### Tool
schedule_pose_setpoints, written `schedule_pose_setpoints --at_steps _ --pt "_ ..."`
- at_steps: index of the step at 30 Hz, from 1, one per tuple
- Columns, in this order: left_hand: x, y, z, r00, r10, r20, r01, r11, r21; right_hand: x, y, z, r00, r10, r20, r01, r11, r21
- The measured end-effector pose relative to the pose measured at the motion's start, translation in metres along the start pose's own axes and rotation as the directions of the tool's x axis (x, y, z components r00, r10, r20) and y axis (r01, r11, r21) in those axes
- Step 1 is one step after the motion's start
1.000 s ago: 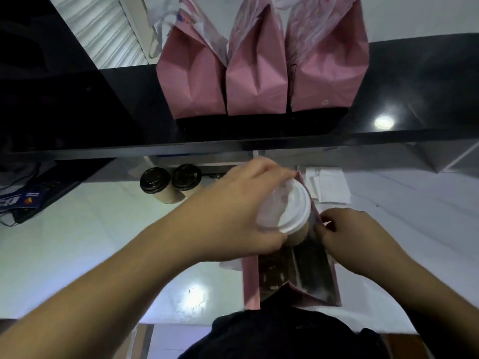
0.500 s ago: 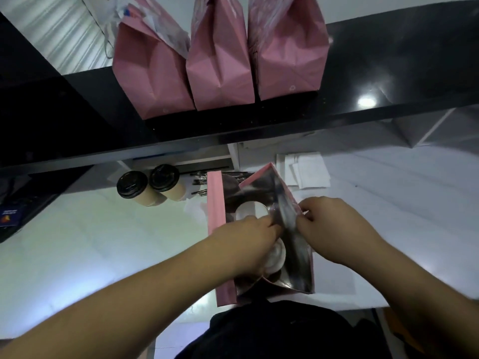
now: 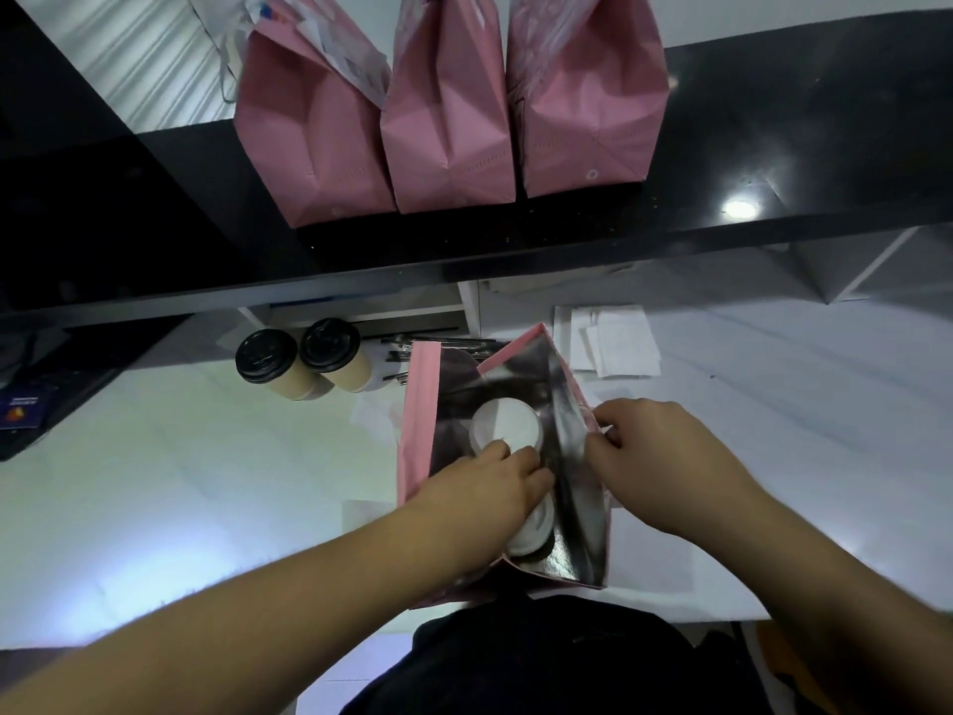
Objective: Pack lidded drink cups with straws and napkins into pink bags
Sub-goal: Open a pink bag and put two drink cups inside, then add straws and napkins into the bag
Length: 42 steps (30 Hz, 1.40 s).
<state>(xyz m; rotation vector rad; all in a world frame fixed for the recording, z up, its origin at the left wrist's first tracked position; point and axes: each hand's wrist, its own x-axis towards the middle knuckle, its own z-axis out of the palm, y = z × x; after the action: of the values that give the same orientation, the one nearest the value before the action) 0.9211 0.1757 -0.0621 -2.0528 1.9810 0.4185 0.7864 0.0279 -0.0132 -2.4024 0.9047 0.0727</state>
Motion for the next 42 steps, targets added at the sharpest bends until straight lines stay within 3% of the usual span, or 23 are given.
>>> schedule_pose_setpoints --at_steps 9,15,19,21,23,25,27,28,30,32,37,42 --pt "0.004 -0.018 0.018 0.998 0.065 0.026 -0.062 0.992 -0.108 0.009 -0.01 -0.003 0.998 0.048 0.032 -0.045 0.996 -0.081" --pt "0.013 -0.019 0.021 0.991 0.129 0.046 -0.129 0.992 -0.018 0.023 -0.021 0.005 0.997 0.073 0.026 -0.068 0.986 -0.154" --pt "0.004 -0.018 -0.01 0.995 0.042 0.088 -0.028 0.987 -0.158 0.025 -0.015 0.005 0.994 0.109 0.01 -0.107 0.985 -0.139" --pt "-0.003 -0.019 -0.036 0.974 0.002 -0.225 -0.043 0.983 -0.178 0.024 -0.01 0.001 0.99 0.137 -0.017 -0.138 0.981 -0.133" --pt "-0.011 -0.027 -0.061 0.818 -0.097 -0.567 -0.067 0.963 -0.262 0.021 -0.005 -0.003 0.985 0.165 -0.041 -0.169 0.977 -0.133" --pt "-0.013 -0.054 -0.071 0.662 -0.297 -0.688 -0.033 0.906 -0.423 0.018 0.0 -0.007 0.979 0.201 -0.045 -0.205 0.97 -0.131" --pt "-0.011 -0.096 -0.059 0.578 -0.542 -0.61 0.088 0.785 -0.613 0.015 0.005 -0.009 0.972 0.233 -0.023 -0.234 0.961 -0.148" --pt "-0.008 -0.119 -0.045 0.57 -0.643 -0.511 0.18 0.705 -0.686 0.014 0.007 -0.01 0.969 0.247 -0.013 -0.246 0.957 -0.153" --pt "-0.001 -0.157 -0.009 0.625 -0.729 -0.28 0.412 0.613 -0.674 0.015 0.01 -0.01 0.965 0.262 0.002 -0.258 0.953 -0.161" --pt "0.01 -0.179 0.028 0.707 -0.696 -0.121 0.556 0.653 -0.514 0.016 0.01 -0.01 0.962 0.273 0.017 -0.266 0.949 -0.167" --pt "0.042 -0.193 0.069 0.807 -0.589 -0.039 0.508 0.727 -0.461 0.017 0.008 -0.006 0.964 0.264 -0.027 -0.265 0.951 -0.16" --pt "0.071 -0.19 0.086 0.833 -0.553 -0.023 0.496 0.764 -0.412 0.014 0.005 -0.005 0.964 0.264 -0.036 -0.267 0.952 -0.151"
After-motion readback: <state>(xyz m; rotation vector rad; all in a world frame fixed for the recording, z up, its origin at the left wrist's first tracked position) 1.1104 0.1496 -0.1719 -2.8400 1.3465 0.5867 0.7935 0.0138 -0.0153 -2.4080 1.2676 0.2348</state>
